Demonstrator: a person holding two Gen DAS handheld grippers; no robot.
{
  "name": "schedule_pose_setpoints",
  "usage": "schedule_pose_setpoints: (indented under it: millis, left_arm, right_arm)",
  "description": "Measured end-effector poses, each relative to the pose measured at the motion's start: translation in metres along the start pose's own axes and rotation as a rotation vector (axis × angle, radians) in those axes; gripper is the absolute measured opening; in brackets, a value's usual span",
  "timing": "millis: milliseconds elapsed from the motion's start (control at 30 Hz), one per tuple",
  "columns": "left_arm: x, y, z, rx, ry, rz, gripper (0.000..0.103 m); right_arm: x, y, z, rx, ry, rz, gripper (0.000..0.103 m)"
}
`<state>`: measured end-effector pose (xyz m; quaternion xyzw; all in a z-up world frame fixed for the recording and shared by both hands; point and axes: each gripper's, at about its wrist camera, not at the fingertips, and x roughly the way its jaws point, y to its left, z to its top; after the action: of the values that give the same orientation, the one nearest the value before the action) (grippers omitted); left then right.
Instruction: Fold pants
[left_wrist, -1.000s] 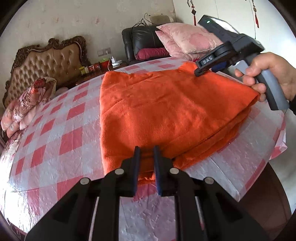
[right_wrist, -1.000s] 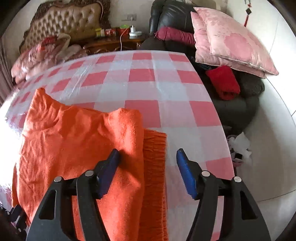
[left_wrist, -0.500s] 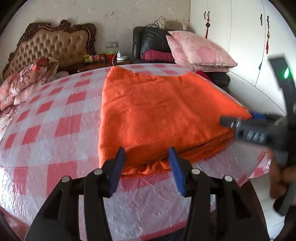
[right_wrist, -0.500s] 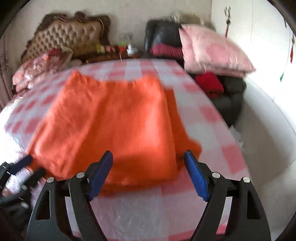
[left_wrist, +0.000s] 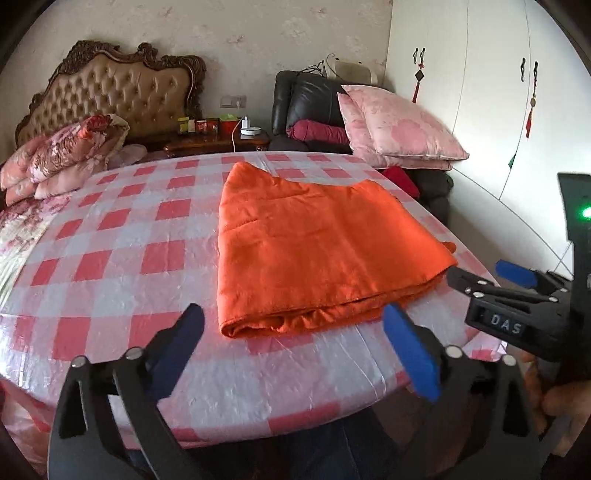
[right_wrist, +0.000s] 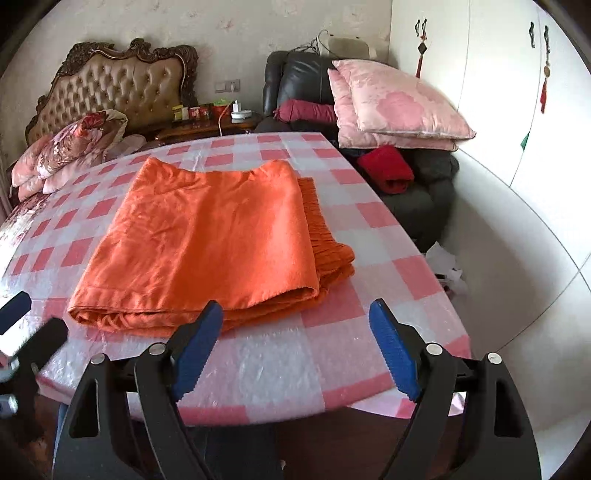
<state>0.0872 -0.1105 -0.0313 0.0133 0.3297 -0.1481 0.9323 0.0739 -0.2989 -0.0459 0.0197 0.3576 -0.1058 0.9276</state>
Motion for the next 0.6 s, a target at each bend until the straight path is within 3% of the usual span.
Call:
schedule_pose_setpoints:
  millis: [167,600]
  left_arm:
    - [-0.011,-0.004,0.004,-0.012,-0.01,0.016,0.101]
    - [-0.009,-0.008,0.008,-0.022,0.015,0.024,0.101]
  right_arm:
    - [-0.019,-0.003,0.001,-0.01,-0.033,-0.028,0.085]
    - [-0.016,-0.006,0.0,0.003,-0.016,-0.024,0.085]
